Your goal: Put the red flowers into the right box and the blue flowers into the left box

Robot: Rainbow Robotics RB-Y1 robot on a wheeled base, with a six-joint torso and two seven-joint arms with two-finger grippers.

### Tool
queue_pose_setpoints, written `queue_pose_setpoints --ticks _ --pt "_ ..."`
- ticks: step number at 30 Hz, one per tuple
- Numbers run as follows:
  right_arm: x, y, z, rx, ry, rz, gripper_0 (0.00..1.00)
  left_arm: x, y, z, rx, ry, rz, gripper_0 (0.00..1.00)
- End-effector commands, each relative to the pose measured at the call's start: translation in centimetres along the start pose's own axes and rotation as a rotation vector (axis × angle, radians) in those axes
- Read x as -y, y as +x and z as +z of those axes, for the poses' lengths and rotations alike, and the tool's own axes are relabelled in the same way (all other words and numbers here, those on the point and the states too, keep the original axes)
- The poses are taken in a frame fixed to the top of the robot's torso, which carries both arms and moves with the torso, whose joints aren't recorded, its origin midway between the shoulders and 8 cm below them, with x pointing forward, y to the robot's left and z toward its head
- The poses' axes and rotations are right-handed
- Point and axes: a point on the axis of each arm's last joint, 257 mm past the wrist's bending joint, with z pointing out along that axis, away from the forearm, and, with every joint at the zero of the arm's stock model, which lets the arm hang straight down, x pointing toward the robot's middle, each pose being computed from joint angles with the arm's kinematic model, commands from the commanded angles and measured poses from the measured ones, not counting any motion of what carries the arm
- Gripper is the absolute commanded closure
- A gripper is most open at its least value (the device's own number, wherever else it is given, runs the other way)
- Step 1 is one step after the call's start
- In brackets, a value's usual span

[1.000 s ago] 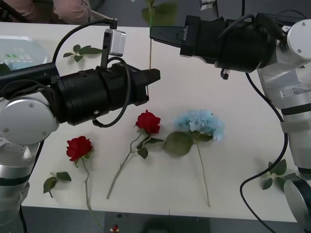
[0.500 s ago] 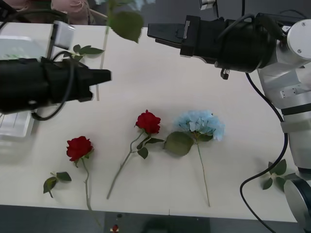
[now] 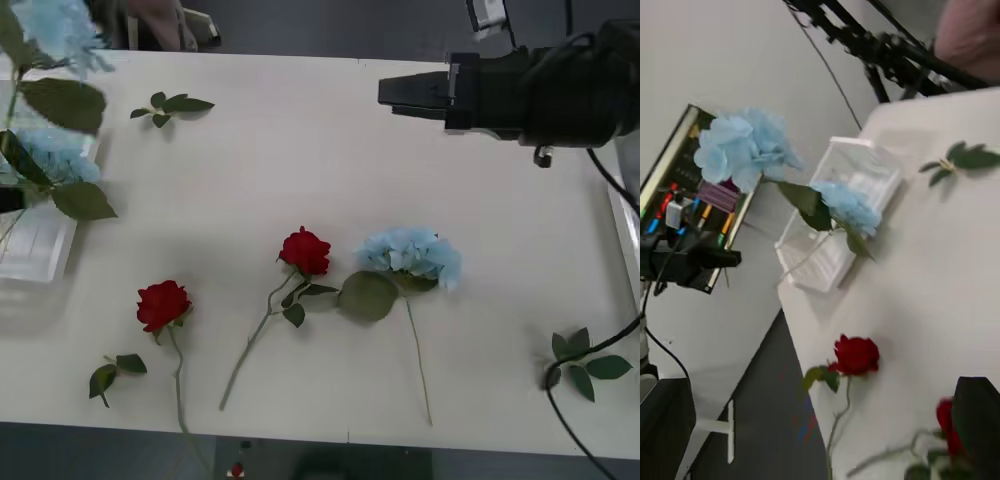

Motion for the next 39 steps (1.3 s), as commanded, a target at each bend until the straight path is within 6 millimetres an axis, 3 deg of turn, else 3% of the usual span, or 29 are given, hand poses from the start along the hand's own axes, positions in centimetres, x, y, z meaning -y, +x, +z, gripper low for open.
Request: queue_pose_setpoints --ticks 1,11,17,25,33,36,39 --pt "0.5 0.5 -2.4 -0.078 0.087 0.078 0.0 -4.0 1.1 -2.0 -0.021 -0.123 0.031 1.0" --pt "5.2 6.2 -6.9 -0.263 0.446 0.348 0.0 -15.9 3.6 -7.3 0.055 -0.334 -0.192 1.0" --pt "6.8 9.6 -9.3 -0.305 0.681 0.418 0.0 -21.3 5.2 -9.4 0.062 -0.482 -0.201 1.0" --pt "7.7 14.4 -10.5 -0.346 0.825 0.394 0.0 -25.4 7.1 -8.9 0.062 -0.587 -0.233 1.0" --pt "9.8 19.0 -9.9 -0.398 0.917 0.417 0.0 -26.8 7.6 -6.6 0.046 -0.646 -0.195 1.0" --pt "10.4 20.1 -9.6 -0.417 0.952 0.413 0.0 -27.0 7.6 -6.7 0.044 -0.66 -0.192 0.88" --pt "11.3 21.5 -9.1 -0.452 1.003 0.398 0.0 -27.0 7.6 -6.7 0.047 -0.661 -0.197 0.64"
